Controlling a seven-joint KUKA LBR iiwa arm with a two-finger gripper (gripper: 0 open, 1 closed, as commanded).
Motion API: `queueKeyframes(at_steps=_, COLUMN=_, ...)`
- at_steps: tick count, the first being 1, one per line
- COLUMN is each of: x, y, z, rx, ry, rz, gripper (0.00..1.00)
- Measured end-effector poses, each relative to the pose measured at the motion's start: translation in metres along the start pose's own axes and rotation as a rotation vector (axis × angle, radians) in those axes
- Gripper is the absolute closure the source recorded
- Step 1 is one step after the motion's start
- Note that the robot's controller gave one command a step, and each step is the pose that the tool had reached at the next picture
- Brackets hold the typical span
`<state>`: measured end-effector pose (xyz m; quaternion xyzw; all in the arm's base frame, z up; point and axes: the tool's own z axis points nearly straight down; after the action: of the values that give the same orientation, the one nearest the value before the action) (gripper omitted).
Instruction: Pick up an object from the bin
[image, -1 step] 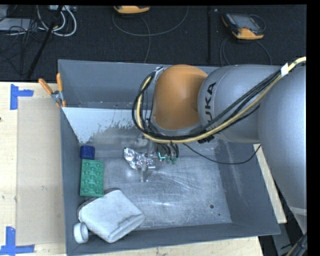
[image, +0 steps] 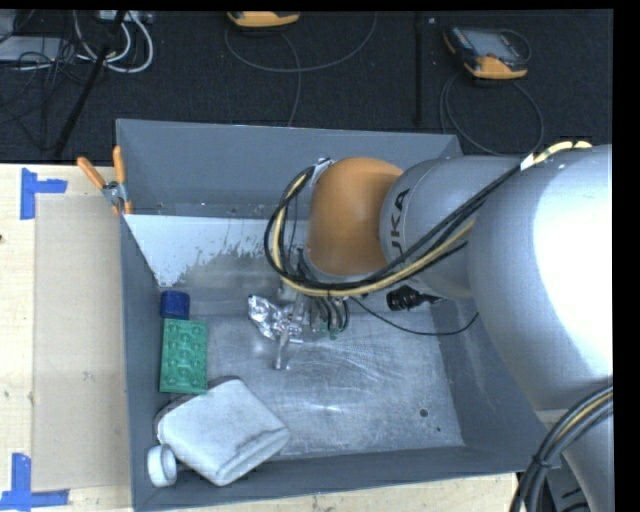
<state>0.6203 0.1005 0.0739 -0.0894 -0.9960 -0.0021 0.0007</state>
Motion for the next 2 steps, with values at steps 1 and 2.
queueKeyframes(at_steps=1, x=-0.0008, y=0.0011, z=-0.0022, rx=0.002, ry=-0.002, rz=-0.002, gripper=0.00)
queueKeyframes(at_steps=2, x=-0.0012, y=0.0014, z=-0.0029, rx=0.003, ry=-0.002, rz=-0.001, gripper=0.00)
